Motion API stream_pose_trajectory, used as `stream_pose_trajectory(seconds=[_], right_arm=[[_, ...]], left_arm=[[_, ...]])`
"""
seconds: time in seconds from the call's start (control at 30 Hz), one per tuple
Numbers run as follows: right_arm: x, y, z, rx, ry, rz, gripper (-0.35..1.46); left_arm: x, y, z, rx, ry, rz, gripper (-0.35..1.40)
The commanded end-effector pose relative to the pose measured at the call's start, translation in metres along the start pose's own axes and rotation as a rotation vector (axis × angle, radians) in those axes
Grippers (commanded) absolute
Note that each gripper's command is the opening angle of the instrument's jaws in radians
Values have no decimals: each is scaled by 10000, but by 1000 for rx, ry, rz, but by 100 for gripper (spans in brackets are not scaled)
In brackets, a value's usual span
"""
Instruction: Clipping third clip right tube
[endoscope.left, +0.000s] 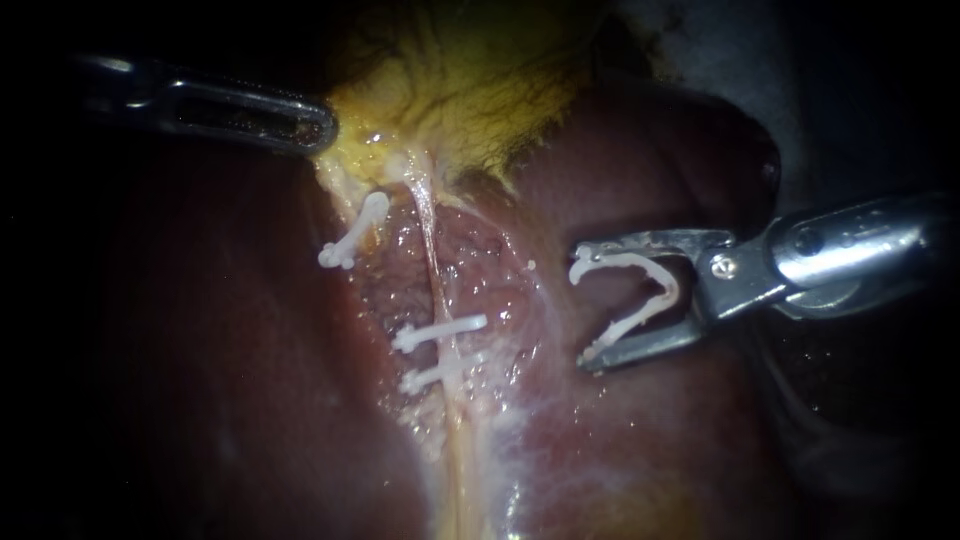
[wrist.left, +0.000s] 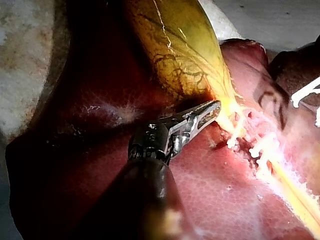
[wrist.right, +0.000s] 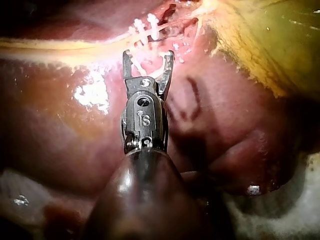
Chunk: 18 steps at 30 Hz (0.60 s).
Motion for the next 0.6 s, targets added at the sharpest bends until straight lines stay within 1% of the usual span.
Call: stream_pose_trajectory(seconds=[0.03, 0.2, 0.43, 0.53, 0.6], right_arm=[[1, 1, 3, 14, 12, 19, 58], [5, 6, 13, 86, 51, 98, 56], [4, 23, 27, 132, 94, 219, 56], [-1, 31, 33, 148, 100, 263, 56], [-5, 37, 37, 159, 111, 290, 55]], left_arm=[[0, 0, 0, 0, 1, 1, -35], [1, 0, 1, -1, 0, 1, -35], [3, -1, 2, -3, 0, 2, -35], [3, -1, 3, -4, 0, 2, -35], [4, -2, 3, -4, -1, 3, -35]])
